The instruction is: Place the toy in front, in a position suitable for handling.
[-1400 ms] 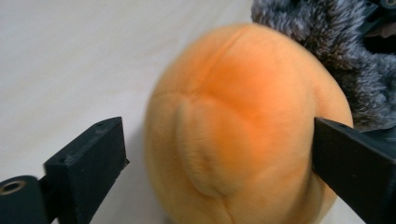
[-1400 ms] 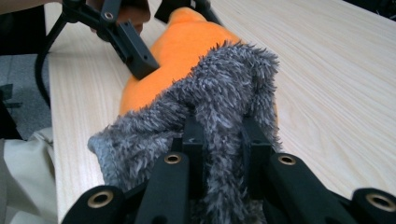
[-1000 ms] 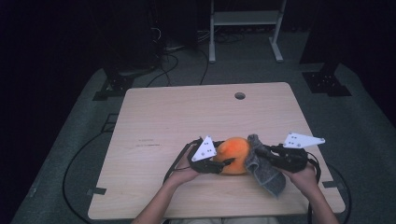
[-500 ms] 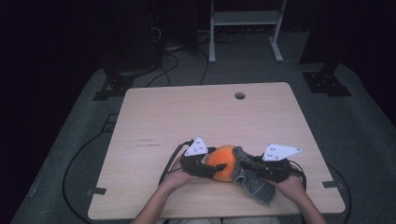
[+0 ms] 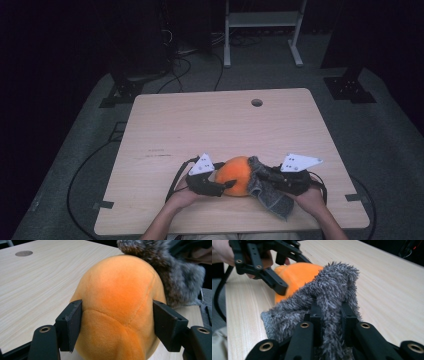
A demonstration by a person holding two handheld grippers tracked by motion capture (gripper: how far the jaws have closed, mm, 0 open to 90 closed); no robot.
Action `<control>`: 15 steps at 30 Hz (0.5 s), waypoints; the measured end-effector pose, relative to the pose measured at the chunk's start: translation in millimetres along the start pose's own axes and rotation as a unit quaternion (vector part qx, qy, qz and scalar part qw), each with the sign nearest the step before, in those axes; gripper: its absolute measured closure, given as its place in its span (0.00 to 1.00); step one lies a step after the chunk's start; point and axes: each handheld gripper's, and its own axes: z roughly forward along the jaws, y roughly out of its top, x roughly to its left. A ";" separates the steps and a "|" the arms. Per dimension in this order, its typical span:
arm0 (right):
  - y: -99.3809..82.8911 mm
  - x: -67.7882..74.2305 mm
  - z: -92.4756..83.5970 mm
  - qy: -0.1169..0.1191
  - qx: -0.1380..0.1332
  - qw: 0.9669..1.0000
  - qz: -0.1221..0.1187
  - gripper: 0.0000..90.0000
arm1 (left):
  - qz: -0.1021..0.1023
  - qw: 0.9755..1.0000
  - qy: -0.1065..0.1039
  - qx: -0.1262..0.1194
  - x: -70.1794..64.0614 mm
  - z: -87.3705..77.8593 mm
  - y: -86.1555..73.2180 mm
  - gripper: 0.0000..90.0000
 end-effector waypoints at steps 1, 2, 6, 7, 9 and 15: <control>-5.4 -5.2 -0.4 -0.002 0.003 1.000 0.011 0.84 | 0.001 1.000 0.000 0.000 -0.6 -0.2 0.0 0.32; -9.4 -8.2 -0.9 -0.008 0.010 1.000 0.017 0.84 | 0.003 1.000 -0.001 0.000 -1.8 0.1 0.2 0.32; -27.3 -20.1 -4.4 -0.021 0.045 0.998 0.036 0.84 | 0.023 1.000 -0.006 0.004 -8.7 2.4 2.2 0.32; -25.9 -19.6 -6.4 -0.020 0.039 0.998 0.036 0.84 | 0.028 1.000 -0.007 0.005 -9.8 3.1 2.7 0.32; -15.1 -14.7 -13.1 -0.010 0.001 1.000 0.029 0.84 | 0.039 0.999 -0.010 0.008 -12.2 4.3 3.9 0.32; -7.7 -2.4 -1.4 0.012 0.002 1.000 0.002 0.84 | 0.009 1.000 -0.022 0.018 -10.8 2.0 11.4 0.17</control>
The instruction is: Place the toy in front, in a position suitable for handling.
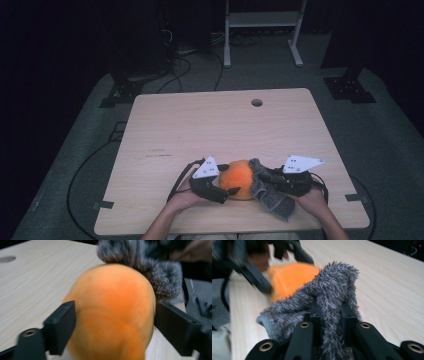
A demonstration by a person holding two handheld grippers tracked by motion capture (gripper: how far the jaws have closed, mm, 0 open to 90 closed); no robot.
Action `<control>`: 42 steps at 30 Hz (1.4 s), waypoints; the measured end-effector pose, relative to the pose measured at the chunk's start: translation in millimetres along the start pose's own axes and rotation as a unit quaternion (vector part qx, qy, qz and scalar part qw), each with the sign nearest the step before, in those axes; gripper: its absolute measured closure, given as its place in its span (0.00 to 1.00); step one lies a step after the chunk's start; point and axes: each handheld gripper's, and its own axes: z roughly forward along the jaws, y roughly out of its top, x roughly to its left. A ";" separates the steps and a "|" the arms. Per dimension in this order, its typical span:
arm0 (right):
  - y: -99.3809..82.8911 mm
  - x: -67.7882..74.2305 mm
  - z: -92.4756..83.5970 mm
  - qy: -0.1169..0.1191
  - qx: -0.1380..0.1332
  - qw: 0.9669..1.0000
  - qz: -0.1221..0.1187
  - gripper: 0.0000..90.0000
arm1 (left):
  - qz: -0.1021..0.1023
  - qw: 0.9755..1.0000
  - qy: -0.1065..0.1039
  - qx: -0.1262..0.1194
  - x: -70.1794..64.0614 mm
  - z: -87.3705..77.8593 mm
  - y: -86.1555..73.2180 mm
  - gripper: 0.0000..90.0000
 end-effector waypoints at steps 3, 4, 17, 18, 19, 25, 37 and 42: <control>-4.9 -7.1 -6.6 -0.013 0.011 1.000 0.010 0.84 | -0.039 0.998 0.005 0.039 6.5 6.8 -1.7 0.11; -4.9 -7.5 -9.2 -0.020 0.012 1.000 0.009 0.84 | -0.035 0.999 -0.002 0.034 5.3 8.3 -3.2 0.20; 14.8 14.0 -3.4 0.016 -0.001 0.999 -0.041 0.84 | 0.088 0.995 -0.002 0.054 -12.4 9.0 -5.8 0.36; 11.1 9.5 -5.8 0.012 0.001 0.999 -0.033 0.84 | 0.084 0.995 -0.002 0.052 -11.4 8.9 -6.5 0.36; 7.2 5.3 -8.7 0.006 0.002 1.000 -0.023 0.84 | 0.082 0.995 -0.003 0.053 -10.0 8.8 -7.0 0.36; -5.3 -6.0 -14.1 -0.012 0.017 1.000 0.006 0.84 | 0.002 0.999 -0.038 0.034 -0.3 5.6 0.2 0.16; 9.4 11.5 -18.4 -0.016 0.005 0.999 -0.046 0.84 | 0.046 0.999 0.011 -0.025 -9.8 9.0 14.3 0.36; 28.2 18.3 -16.6 -0.038 -0.009 0.997 -0.072 0.84 | 0.112 0.993 0.041 0.001 -13.7 18.8 11.8 0.29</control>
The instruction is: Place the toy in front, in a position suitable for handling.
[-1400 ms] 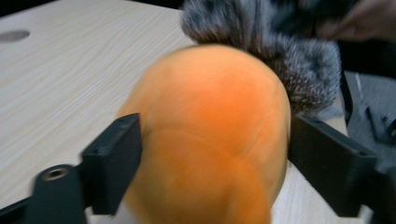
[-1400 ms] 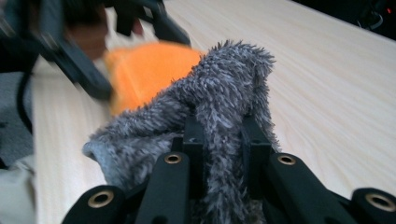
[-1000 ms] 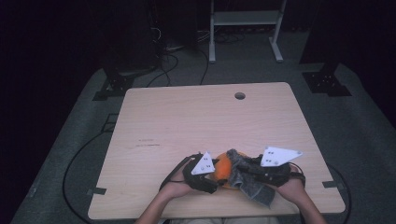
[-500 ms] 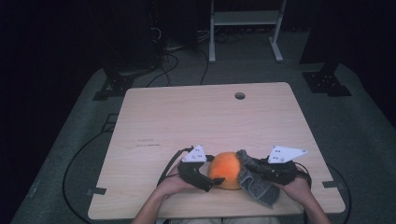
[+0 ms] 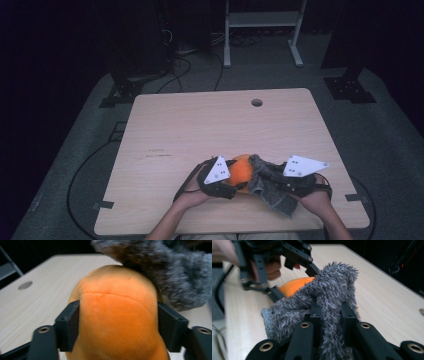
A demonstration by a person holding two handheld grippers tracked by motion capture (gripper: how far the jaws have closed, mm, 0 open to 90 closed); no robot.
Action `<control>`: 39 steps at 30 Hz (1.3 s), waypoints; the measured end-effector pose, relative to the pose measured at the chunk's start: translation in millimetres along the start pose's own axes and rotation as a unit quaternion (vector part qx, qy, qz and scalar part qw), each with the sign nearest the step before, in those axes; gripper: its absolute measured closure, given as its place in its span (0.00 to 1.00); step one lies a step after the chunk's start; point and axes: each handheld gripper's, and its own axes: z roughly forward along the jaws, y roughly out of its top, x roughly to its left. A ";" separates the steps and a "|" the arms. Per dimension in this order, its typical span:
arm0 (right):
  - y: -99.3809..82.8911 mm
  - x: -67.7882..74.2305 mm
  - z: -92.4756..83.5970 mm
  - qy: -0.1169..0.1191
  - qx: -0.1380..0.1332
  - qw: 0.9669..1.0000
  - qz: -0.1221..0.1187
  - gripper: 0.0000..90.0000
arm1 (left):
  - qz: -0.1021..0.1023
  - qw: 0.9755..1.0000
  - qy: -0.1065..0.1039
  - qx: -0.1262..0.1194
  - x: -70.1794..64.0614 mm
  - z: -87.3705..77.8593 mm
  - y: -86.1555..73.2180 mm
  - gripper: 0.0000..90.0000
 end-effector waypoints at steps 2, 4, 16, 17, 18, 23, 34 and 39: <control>-7.7 -2.2 15.4 0.009 0.019 1.000 0.011 0.84 | -0.046 0.999 -0.021 0.011 6.2 1.2 -8.1 0.16; -18.9 -2.5 25.7 0.026 0.006 0.999 0.037 0.84 | -0.095 0.995 -0.027 0.010 14.0 -2.0 -12.1 0.10; -57.5 -24.4 18.3 -0.012 0.045 0.994 0.101 0.84 | -0.122 0.990 -0.064 0.039 20.5 -11.3 -22.8 0.10; -55.2 -22.1 19.3 -0.016 0.048 0.995 0.091 0.84 | -0.138 0.988 -0.060 0.027 22.6 -11.9 -21.5 0.07; -55.2 -22.1 19.3 -0.016 0.048 0.995 0.091 0.84 | -0.152 0.987 -0.054 0.020 24.4 -11.0 -20.7 0.07; -52.1 -23.3 19.1 -0.015 0.048 0.995 0.091 0.84 | -0.157 0.985 -0.045 0.047 19.7 1.0 -25.0 0.09; -29.0 2.9 21.8 0.054 0.012 0.998 0.035 0.84 | -0.135 0.986 -0.079 0.062 20.9 -5.7 -23.7 0.06; -25.6 2.0 19.9 0.029 0.025 0.999 0.024 0.84 | -0.093 0.994 -0.027 0.041 10.4 -2.5 -13.8 0.23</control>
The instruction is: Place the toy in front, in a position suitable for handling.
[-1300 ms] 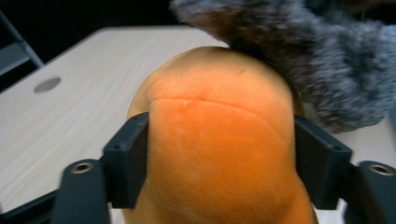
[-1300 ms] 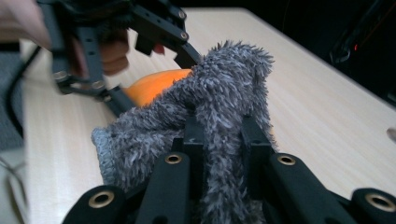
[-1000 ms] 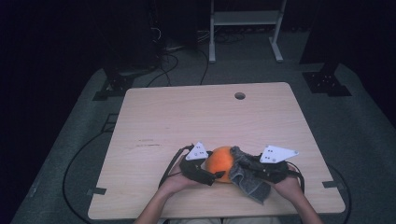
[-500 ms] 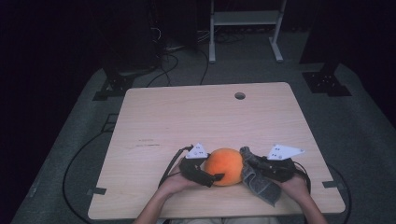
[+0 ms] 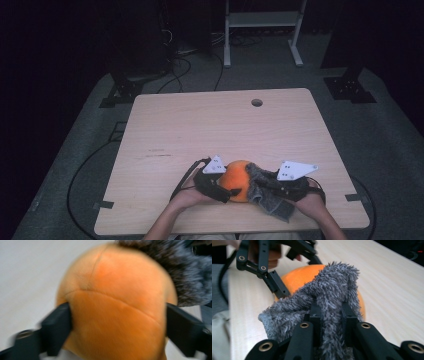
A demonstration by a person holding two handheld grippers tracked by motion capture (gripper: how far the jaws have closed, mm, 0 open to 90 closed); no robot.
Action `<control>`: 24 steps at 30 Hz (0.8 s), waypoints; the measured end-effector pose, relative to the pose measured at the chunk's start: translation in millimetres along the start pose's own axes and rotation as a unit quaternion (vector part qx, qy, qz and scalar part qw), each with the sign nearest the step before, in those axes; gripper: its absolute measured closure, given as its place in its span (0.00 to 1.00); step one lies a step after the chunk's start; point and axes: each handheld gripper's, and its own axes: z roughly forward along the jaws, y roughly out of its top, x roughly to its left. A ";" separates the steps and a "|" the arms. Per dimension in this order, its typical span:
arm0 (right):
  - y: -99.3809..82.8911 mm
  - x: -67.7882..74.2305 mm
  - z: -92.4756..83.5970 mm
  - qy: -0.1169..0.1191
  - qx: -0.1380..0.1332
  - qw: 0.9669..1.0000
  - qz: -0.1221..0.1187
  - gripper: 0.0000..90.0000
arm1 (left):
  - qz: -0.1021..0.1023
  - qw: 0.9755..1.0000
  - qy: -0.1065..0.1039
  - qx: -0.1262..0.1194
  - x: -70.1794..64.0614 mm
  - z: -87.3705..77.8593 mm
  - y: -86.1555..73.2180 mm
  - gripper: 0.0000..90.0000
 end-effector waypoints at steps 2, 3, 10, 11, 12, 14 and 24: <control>6.2 -2.9 -9.3 -0.017 -0.019 1.000 0.001 0.84 | 0.038 0.998 0.037 -0.035 -7.0 -2.5 4.9 0.31; 9.1 -3.2 -12.0 -0.023 -0.027 0.999 0.002 0.84 | 0.055 0.996 0.051 -0.038 -9.9 -1.1 6.2 0.30; 2.3 -6.5 9.9 -0.031 -0.018 0.999 0.008 0.84 | 0.042 0.998 0.042 -0.005 -2.0 3.7 -8.9 0.23; -2.0 -10.9 10.6 -0.026 -0.022 0.999 0.023 0.84 | 0.031 0.999 0.035 -0.004 0.3 2.8 -12.3 0.23; -8.6 -18.9 9.1 -0.025 -0.017 0.999 0.042 0.84 | 0.026 0.999 0.031 -0.005 2.1 1.8 -14.4 0.21; -12.0 -21.5 7.8 -0.029 -0.013 0.998 0.051 0.84 | 0.019 0.999 0.028 -0.007 4.1 1.1 -15.8 0.21; -9.2 -12.8 3.0 -0.028 -0.013 0.999 0.035 0.84 | 0.006 1.000 0.020 -0.007 8.6 1.2 -21.8 0.16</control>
